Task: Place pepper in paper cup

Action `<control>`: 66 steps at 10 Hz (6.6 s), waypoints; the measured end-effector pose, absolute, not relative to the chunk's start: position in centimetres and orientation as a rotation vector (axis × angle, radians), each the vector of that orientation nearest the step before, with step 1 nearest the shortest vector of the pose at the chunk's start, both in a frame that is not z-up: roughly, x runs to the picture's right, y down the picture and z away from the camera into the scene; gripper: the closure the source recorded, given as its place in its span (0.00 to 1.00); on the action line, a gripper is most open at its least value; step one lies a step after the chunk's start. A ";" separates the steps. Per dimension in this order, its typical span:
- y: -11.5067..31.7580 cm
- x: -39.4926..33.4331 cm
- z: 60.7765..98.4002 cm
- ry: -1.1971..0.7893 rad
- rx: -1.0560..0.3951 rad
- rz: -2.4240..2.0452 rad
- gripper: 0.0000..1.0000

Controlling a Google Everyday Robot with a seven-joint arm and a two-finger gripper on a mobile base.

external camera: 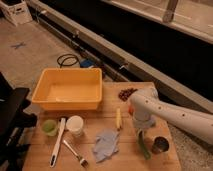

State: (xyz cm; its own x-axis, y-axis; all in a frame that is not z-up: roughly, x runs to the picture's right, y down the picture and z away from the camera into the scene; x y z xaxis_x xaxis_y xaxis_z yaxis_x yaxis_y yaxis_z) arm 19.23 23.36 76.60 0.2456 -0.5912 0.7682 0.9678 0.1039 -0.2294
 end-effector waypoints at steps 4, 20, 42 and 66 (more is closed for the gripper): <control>15.0 18.5 78.1 -0.489 -0.759 -1.083 1.00; 0.0 0.9 79.2 -0.616 -0.464 -1.199 1.00; 6.0 -16.3 72.3 -1.033 -0.117 -1.605 1.00; 11.3 -17.9 74.1 -0.991 0.074 -1.642 0.37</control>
State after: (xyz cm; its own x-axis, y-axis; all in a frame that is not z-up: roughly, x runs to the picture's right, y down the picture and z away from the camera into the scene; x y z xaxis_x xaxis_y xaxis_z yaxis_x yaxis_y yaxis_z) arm -17.95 11.27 74.07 -0.3396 -0.8307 0.4411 0.7776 0.0159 0.6286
